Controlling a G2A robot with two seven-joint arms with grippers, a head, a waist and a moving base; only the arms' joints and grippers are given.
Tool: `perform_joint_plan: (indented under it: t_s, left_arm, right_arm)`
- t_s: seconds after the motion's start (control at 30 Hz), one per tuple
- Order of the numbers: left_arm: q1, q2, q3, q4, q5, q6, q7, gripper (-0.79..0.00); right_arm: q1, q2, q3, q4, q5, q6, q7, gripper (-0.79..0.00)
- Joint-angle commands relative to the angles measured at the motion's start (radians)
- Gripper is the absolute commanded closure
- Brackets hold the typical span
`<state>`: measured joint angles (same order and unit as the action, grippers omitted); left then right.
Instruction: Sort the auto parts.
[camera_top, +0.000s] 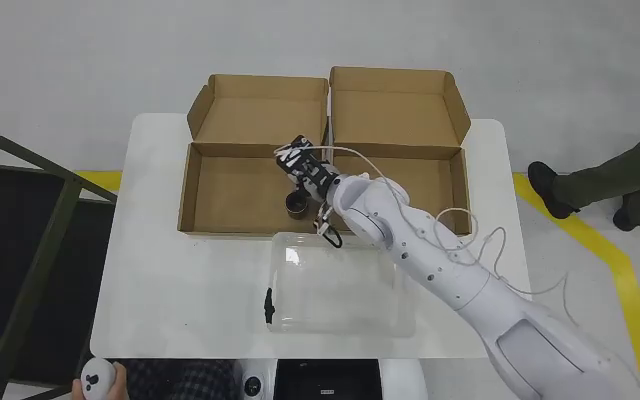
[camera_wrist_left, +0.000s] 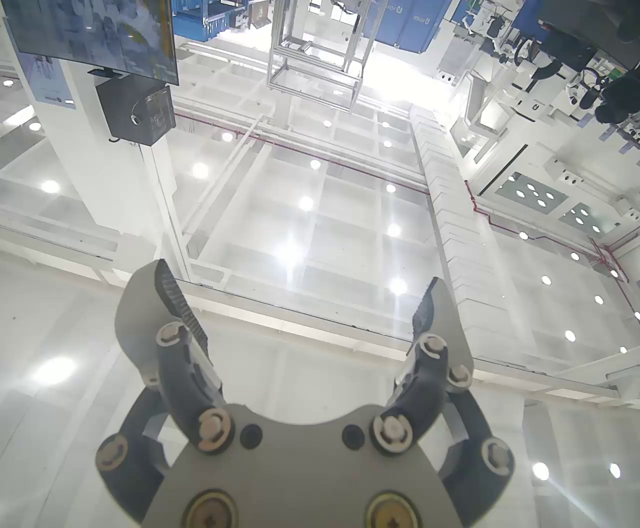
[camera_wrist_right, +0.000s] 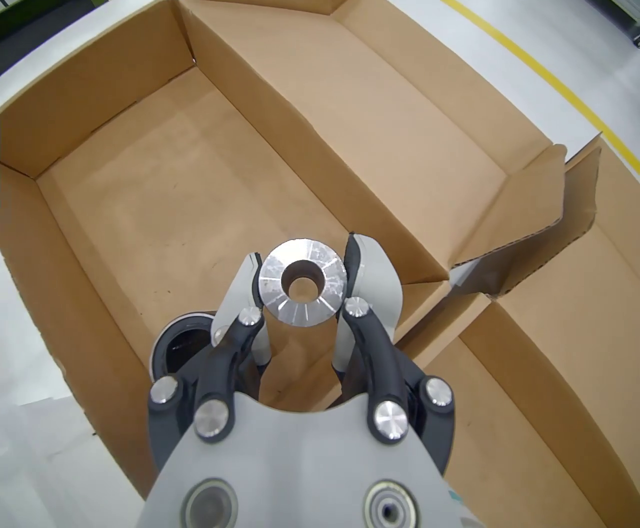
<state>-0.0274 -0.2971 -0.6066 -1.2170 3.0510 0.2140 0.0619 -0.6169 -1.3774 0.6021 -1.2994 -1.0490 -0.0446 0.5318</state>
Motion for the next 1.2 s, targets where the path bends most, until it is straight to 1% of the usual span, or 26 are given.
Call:
perform_joint_plan:
  t_s: [0.0,0.1,0.2,0.53,0.73,0.9,1.17]
  left_arm:
    - [0.0,0.0,0.0,0.0,0.0,0.0,0.0,-0.785]
    - [0.0,0.0,0.0,0.0,0.0,0.0,0.0,-0.785]
    - [0.0,0.0,0.0,0.0,0.0,0.0,0.0,-0.785]
    - [0.0,0.0,0.0,0.0,0.0,0.0,0.0,-0.785]
    - [0.0,0.0,0.0,0.0,0.0,0.0,0.0,-0.785]
    - [0.0,0.0,0.0,0.0,0.0,0.0,0.0,-0.785]
    - [0.0,0.0,0.0,0.0,0.0,0.0,0.0,-0.785]
  right_arm:
    - [0.007,-0.008,-0.004,0.017,-0.004,0.002,0.005,-0.092]
    - [0.016,-0.021,-0.008,0.04,-0.006,0.008,0.011,-0.172]
    - [0.022,-0.033,-0.01,0.056,-0.009,0.01,0.017,-0.219]
    - [0.033,-0.063,-0.008,0.099,-0.026,0.004,0.033,-0.311]
    - [0.025,-0.072,0.006,0.093,-0.04,-0.004,0.034,-0.314]
    - [-0.005,-0.065,0.037,0.017,-0.063,-0.023,0.032,-0.336]
    - [-0.127,-0.025,0.119,-0.228,-0.139,-0.094,0.039,-0.36]
